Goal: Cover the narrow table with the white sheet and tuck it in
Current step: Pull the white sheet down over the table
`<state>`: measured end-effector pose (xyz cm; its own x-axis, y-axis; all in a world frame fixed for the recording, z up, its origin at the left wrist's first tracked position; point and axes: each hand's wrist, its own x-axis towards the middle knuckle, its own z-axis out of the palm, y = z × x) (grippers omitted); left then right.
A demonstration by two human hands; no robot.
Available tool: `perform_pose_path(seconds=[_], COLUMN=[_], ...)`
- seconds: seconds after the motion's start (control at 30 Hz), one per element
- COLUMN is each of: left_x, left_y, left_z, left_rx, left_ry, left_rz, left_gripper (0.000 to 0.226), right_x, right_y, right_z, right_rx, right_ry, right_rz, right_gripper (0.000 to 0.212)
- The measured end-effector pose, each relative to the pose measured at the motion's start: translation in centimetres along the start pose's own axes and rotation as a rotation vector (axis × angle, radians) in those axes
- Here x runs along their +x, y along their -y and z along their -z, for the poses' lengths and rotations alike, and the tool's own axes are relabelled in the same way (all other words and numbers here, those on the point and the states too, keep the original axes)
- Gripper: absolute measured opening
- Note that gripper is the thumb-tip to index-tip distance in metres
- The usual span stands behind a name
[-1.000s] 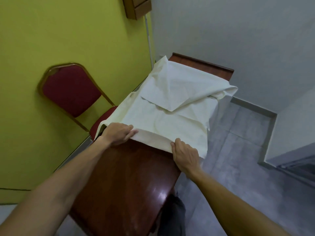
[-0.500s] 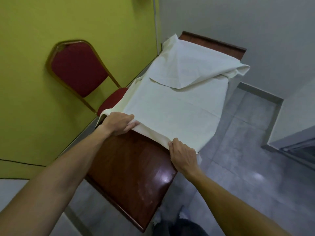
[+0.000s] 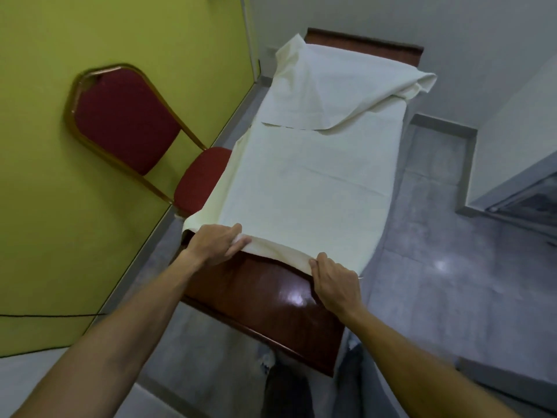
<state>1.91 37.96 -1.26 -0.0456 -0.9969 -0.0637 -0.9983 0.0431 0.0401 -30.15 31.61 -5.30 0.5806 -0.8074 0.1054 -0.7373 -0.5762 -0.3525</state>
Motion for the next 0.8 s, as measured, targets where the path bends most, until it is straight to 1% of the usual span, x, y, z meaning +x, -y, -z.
perform_pose_path(seconds=[0.17,0.3,0.4,0.5,0.6,0.8], left_x=[-3.8,-6.5,-8.0,-9.5,-10.9,-14.0], left_y=[1.7,2.1,2.2,2.1,2.1,1.5], left_z=[-3.1,-5.1,-6.1,-7.0,-7.6,-8.1], left_rx=[-0.038,-0.072,-0.099,-0.117,-0.129,-0.129], left_ry=[0.019,0.048,0.077,0.112,0.123,0.138], left_rz=[-0.069,-0.091,-0.086,-0.088,-0.115,-0.108], left_gripper=[0.054,0.048,0.049,0.052,0.056,0.053], right_x=[-3.7,-6.3,-8.0,-9.7,-11.1,-14.1], right_y=[3.0,5.2,5.8,6.6,7.5,8.8], right_z=[-2.7,-3.7,-4.5,-5.2,-5.7,-6.7], right_rx=[-0.027,-0.041,-0.053,-0.065,-0.057,-0.067], right_ry=[0.011,0.004,0.03,0.052,0.065,0.081], right_rz=[-0.058,-0.086,-0.101,-0.117,-0.135,-0.165], right_gripper=[0.034,0.038,0.047,0.048,0.048,0.04])
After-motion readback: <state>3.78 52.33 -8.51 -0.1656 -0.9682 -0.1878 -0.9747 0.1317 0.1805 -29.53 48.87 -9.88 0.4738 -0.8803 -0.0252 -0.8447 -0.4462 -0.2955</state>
